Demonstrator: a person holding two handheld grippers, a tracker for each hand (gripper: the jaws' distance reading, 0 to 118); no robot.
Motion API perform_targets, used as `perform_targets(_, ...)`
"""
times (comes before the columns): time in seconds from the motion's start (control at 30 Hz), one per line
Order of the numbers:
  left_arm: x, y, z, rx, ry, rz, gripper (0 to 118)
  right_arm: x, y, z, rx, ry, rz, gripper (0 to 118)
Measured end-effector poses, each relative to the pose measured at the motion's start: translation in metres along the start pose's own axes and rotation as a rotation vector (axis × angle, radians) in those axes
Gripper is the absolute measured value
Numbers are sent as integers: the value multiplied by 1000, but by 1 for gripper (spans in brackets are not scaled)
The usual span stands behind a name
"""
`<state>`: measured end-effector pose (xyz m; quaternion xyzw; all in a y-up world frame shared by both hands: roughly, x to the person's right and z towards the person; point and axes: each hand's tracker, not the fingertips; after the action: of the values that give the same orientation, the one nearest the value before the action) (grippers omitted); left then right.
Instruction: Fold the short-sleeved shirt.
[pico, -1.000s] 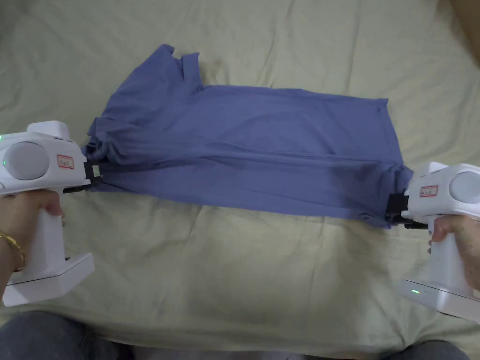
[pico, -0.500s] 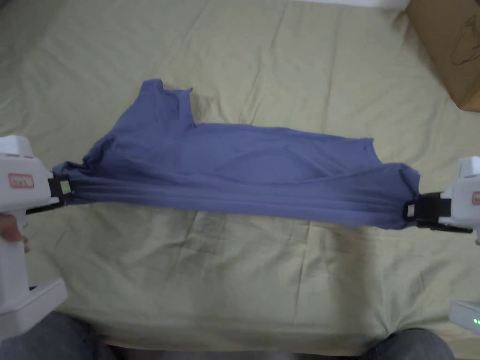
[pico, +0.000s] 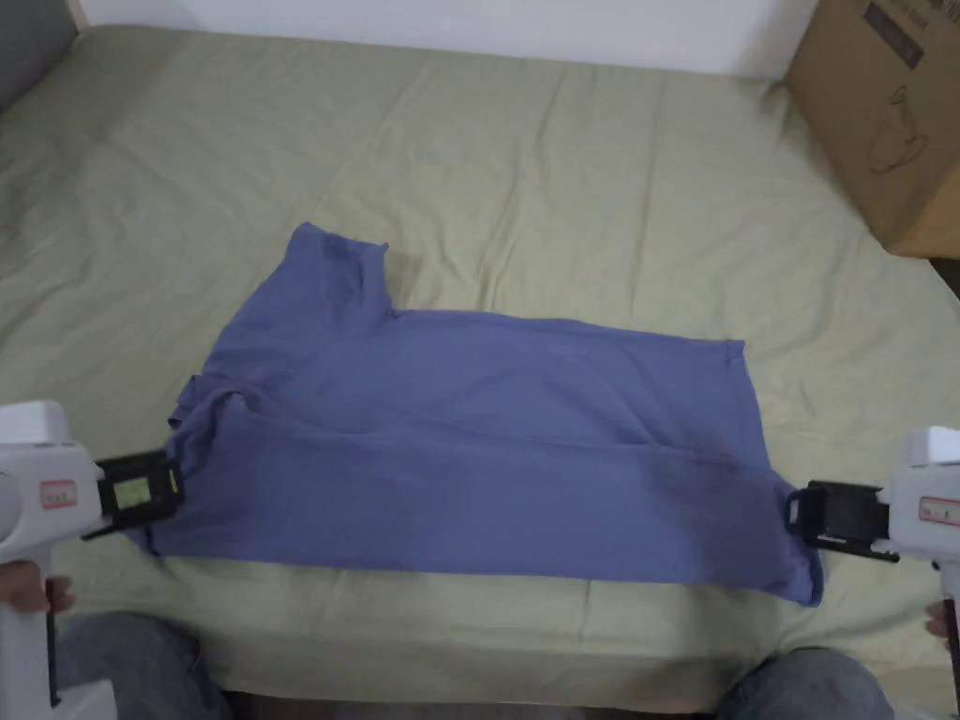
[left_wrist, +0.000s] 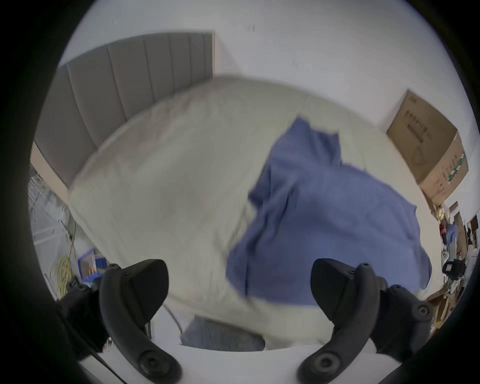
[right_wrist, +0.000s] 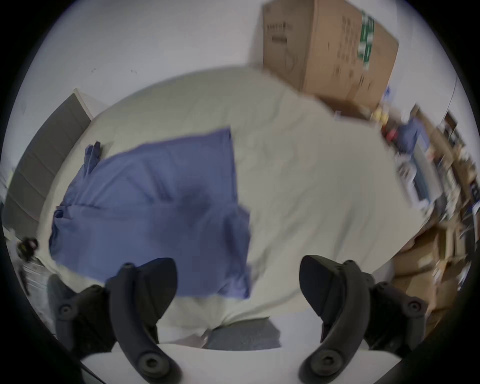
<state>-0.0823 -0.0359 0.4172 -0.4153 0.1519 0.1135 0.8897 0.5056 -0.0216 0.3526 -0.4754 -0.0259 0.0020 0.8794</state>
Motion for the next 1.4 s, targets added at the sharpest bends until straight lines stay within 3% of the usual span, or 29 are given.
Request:
perform_targets(0.13, 19, 33, 44, 255, 26, -39, 113, -11, 28, 52, 290, -45, 70, 100)
perform_targets(0.3, 50, 46, 84, 563, 4, -86, 113, -36, 35, 109, 670, -18, 55, 104)
perform_targets(0.43, 74, 38, 97, 675, -19, -180, 105, -54, 26, 123, 769, 35, 41, 110)
perform_targets(0.5, 82, 33, 98, 676, -35, -210, 83, -61, 21, 123, 780, 66, 34, 105)
perform_targets(0.53, 83, 30, 98, 682, -47, -219, 58, -64, 18, 122, 789, 76, 33, 95)
perform_targets(0.6, 88, 26, 96, 680, -58, -223, 17, -69, 12, 121, 791, 105, 41, 56)
perform_targets(0.63, 89, 24, 95, 680, -61, -221, 0, -72, 12, 119, 792, 109, 46, 22)
perform_targets(0.67, 88, 23, 94, 682, -65, -213, 0, -74, 11, 116, 785, 112, 46, 3)
perform_targets(0.7, 89, 23, 94, 679, -72, -205, 0, -75, 10, 114, 782, 119, 44, 1)
perform_targets(0.93, 89, 39, 77, 621, -106, -181, 0, -85, 16, 105, 758, 134, 48, 0)
perform_targets(1.17, 92, 112, 23, 477, -144, -132, 0, -92, 38, 91, 739, 134, 73, 0)
perform_targets(1.23, 97, 134, 1, 420, -138, -152, 7, -95, 45, 83, 725, 130, 81, 0)
perform_targets(1.27, 99, 145, -14, 381, -141, -153, 17, -96, 49, 79, 716, 125, 85, 0)
perform_targets(1.3, 100, 156, -28, 344, -148, -151, 38, -97, 53, 74, 709, 123, 87, 0)
perform_targets(1.33, 102, 166, -43, 294, -154, -147, 78, -97, 57, 69, 701, 122, 88, 0)
perform_targets(1.37, 104, 175, -61, 238, -153, -139, 104, -99, 61, 63, 693, 119, 85, 0)
perform_targets(1.4, 106, 183, -81, 185, -144, -142, 118, -99, 65, 57, 686, 116, 84, 0)
